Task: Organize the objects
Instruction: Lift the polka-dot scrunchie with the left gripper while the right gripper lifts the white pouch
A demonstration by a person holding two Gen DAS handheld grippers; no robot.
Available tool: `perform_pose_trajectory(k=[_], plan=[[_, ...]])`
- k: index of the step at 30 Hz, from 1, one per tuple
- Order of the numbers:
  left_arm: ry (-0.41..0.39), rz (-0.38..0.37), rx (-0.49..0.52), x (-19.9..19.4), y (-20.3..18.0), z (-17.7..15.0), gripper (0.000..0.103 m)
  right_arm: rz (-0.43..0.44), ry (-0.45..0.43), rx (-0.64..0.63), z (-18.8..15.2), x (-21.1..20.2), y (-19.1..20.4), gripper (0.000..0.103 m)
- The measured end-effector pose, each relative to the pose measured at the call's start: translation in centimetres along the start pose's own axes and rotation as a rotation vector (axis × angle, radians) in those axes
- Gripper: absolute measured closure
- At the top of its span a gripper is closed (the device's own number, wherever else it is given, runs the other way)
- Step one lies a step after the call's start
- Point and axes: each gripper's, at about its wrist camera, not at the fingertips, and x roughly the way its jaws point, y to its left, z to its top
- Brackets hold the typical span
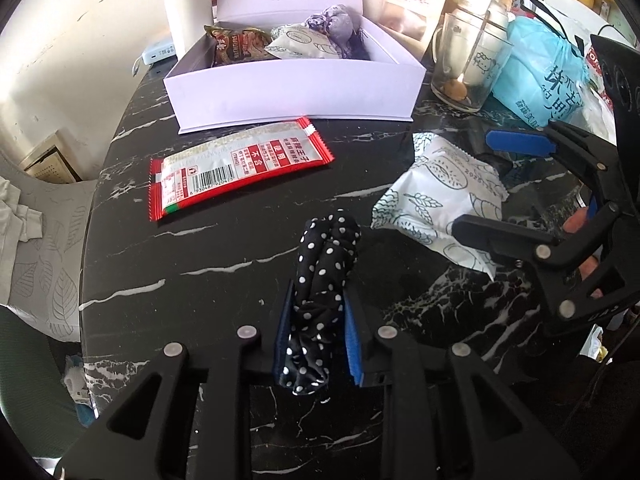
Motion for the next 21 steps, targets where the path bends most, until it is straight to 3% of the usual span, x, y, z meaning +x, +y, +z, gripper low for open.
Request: perform_pose_trajectory(k=[2,6,13,15,17,19,21], plan=[[-0.002,0.009,0.001,0.1,0.0,0.1,0.078,-0.008,0.002,-0.005,0.2,0.3,0.1,0.006],[-0.009,0.045,-0.004,0.3,0.3,0.3,0.060,-0.016,0.012,-0.044,0.4,0.9,0.8,0.006],[-0.024,0.043,-0.009,0.4,0.6,0.2,0.060,-0.045,0.019,-0.073,0.2,1.3,1.8,0.006],[-0.028,0.043,-0.007,0.4,0.6,0.2,0.060,-0.038,0.021,-0.072,0.1,1.2,1.8,0.016],[-0.032,0.042,-0.008,0.4,0.6,0.1,0.061,-0.010,0.046,-0.061,-0.1,1.5,1.7,0.026],[-0.037,0.035,-0.003,0.3,0.5,0.0,0.082,-0.006,0.038,-0.052,-0.3,1.3,1.6,0.030],[-0.035,0.038,-0.001,0.2,0.3,0.0,0.087,-0.005,0.033,-0.054,-0.4,1.0,1.6,0.036]])
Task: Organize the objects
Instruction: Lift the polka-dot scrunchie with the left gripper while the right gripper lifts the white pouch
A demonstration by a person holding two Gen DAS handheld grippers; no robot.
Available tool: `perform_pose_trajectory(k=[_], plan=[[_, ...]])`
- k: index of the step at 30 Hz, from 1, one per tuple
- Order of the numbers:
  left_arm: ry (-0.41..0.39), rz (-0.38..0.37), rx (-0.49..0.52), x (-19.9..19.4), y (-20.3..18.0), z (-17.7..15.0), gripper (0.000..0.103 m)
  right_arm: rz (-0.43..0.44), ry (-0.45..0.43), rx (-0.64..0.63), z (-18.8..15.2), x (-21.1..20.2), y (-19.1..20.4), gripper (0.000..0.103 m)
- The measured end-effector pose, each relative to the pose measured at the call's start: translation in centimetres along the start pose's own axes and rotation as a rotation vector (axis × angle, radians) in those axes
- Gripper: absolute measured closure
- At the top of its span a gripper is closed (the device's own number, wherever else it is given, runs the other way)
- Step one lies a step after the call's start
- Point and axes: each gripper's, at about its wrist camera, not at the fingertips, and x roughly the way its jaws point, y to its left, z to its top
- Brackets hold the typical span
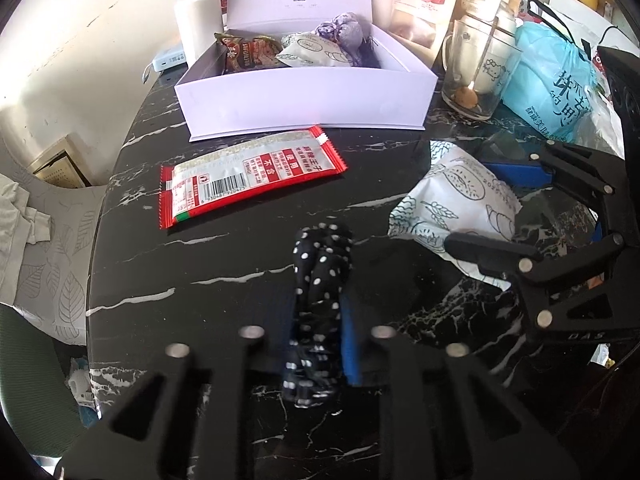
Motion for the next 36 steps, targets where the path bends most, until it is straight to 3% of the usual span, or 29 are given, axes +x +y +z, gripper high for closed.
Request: perform_pose_trajectory(k=[13,18,25,26,28,30,36], plan=[[0.007,-0.049,-0.015,-1.1,-0.1,0.1,0.089,0.046,-0.012,0.069,0.2,-1.2,-1.1,0.047],[-0.001,-0.037,-0.023,-1.9,0.0,0.4,0.089,0.037,-0.032,0.080,0.4,-2.3,-1.4,0.061],[0.019,-0.054,-0.040,-1.5,0.3,-0.2,0.089,0.051,-0.053,0.088,-0.1,-2.9,-1.2,0.062],[0.021,-0.056,-0.043,-1.4,0.3,-0.2,0.089,0.038,-0.063,0.088,-0.1,-2.9,-1.1,0.061],[0.023,-0.058,-0.045,-1.2,0.4,-0.3,0.089,0.007,-0.082,0.091,-0.1,-2.9,-1.1,0.045],[0.024,-0.056,-0.048,-1.1,0.5,-0.4,0.089,-0.026,-0.096,0.104,0.1,-2.7,-1.2,0.014],[0.035,-0.059,-0.056,-0.5,0.8,-0.4,0.089,-0.091,-0.070,0.092,0.0,-1.0,-1.3,0.008]])
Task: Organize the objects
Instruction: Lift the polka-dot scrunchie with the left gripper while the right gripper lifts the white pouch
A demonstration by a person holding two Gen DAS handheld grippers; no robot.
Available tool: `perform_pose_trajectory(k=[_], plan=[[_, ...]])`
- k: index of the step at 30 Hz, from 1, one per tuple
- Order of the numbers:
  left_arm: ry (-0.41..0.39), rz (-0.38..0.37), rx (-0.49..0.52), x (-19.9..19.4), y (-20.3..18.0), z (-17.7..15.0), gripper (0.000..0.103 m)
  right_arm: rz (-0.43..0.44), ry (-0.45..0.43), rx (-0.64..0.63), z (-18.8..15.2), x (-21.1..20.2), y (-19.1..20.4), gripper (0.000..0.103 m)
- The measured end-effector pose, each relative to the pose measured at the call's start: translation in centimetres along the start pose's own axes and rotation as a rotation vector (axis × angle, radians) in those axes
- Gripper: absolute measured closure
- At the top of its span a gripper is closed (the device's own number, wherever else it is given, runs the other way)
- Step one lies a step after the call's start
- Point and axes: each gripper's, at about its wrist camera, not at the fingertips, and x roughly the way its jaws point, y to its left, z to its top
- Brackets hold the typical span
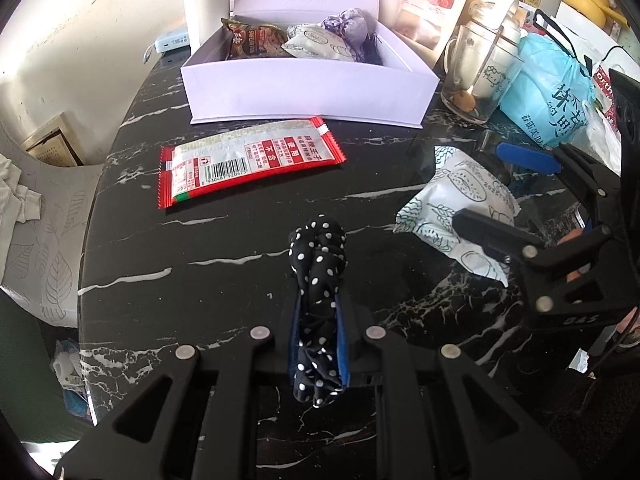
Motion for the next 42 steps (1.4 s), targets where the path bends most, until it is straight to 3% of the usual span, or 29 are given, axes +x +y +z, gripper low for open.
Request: perform_pose_trajectory(k=[7,8,9,14,42], plan=[[-0.002,-0.003,-0.002,0.1,0.1,0.1,0.089,-0.043,0.018,-0.087,-0.4,0.9,1.9,0.006],[-0.001,-0.003,-0.002,0.1,0.1,0.2,0.089,-0.035,0.024,-0.095,-0.4,0.9,2.0,0.017],[-0.003,-0.001,-0.002,0.1,0.1,0.2,0.089,0.004,0.040,-0.084,-0.4,1.0,2.0,0.035],[-0.018,-0.001,0.005,-0.5,0.0,0.4,0.089,-0.001,0.046,-0.073,-0.1,0.8,1.9,0.045],[-0.073,0.012,0.016,-3.1,0.0,2.6,0.089,0.037,-0.034,-0.017,1.4,-2.8,0.3,0.057]])
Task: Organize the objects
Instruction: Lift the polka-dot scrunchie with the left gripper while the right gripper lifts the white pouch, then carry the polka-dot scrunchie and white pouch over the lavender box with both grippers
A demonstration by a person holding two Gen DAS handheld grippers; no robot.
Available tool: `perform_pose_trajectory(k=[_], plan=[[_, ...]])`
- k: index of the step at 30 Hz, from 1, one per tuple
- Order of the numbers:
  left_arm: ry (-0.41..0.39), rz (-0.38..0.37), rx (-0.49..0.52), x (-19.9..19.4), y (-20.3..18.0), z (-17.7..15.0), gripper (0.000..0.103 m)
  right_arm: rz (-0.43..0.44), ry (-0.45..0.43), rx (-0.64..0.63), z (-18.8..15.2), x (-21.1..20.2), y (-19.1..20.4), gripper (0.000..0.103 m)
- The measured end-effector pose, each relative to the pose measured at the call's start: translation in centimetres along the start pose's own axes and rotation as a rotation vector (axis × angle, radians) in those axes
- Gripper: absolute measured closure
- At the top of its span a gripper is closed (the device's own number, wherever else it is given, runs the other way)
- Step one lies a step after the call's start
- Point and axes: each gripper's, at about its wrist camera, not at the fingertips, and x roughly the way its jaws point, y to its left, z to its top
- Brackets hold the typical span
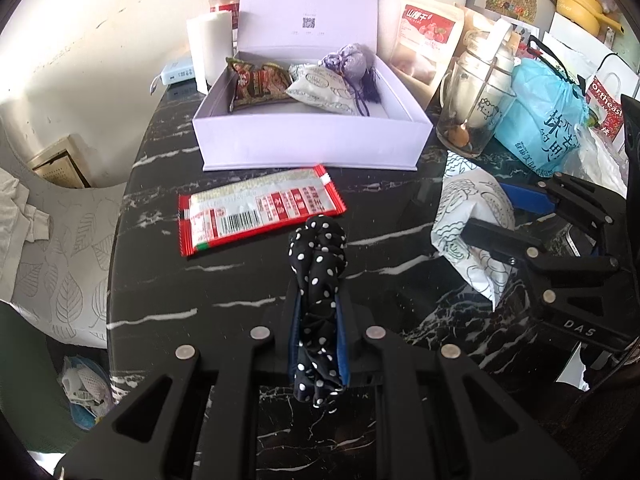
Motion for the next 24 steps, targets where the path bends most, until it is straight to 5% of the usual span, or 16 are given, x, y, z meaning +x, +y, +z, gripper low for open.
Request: perform_pose_trajectory(k=[24], plan=[[-0.109,0.039,0.094,-3.5,-1.4,8.5,0.089,0.013,-0.121,-0.035,6.6,-3.6,-2.2,0.057]])
